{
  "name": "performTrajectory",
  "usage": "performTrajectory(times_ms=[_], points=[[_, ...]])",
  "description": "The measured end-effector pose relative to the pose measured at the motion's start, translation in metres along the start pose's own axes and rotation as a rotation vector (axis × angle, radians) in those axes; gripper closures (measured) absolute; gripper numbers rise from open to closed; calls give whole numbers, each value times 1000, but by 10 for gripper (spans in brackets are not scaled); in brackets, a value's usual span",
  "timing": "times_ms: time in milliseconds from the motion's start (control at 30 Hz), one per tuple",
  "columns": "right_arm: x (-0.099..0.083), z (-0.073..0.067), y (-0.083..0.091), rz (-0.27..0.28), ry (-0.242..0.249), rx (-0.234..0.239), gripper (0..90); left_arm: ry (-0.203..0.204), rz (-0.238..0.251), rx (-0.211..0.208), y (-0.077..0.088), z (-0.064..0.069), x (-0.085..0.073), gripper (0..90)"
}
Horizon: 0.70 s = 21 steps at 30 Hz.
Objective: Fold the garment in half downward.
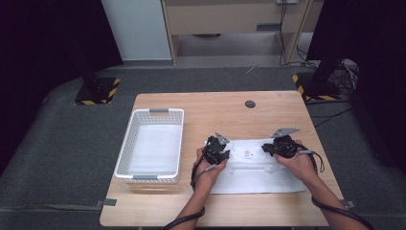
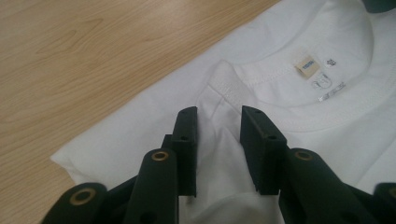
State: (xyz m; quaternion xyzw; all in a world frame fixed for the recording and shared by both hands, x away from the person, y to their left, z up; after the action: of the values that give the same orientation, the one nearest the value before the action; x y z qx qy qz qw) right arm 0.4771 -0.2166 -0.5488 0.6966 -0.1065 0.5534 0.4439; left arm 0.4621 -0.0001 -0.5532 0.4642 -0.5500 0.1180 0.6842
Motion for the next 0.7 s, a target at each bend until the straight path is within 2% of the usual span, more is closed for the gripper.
performTrajectory(times_ms=[100, 267, 467, 633, 700], points=[[2, -2, 9, 28, -9, 2, 825, -4, 6, -4, 1, 1, 1, 727], [-1, -3, 16, 29, -7, 5, 831, -9, 10, -11, 3, 1, 2, 847], [-3, -5, 23, 45, -19, 7, 832, -9, 36, -10, 15, 5, 3, 866], [-3, -12, 33, 59, -15, 16, 832, -39, 56, -21, 33, 17, 5, 867], [-2, -15, 38, 65, -10, 19, 832, -39, 65, -27, 42, 21, 6, 867]])
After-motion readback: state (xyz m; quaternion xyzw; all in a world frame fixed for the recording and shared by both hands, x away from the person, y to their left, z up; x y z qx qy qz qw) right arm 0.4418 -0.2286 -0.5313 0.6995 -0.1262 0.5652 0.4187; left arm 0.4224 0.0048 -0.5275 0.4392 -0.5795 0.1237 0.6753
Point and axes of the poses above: each handheld gripper's, and its own axes: y roughly backward along the jaws, x roughly out of its top, z roughly to its right, the point moved 6 cm from there along -y, roughly forward along the jaws, and after that the axes turned 15 degrees about z, right-handed, at the moved point
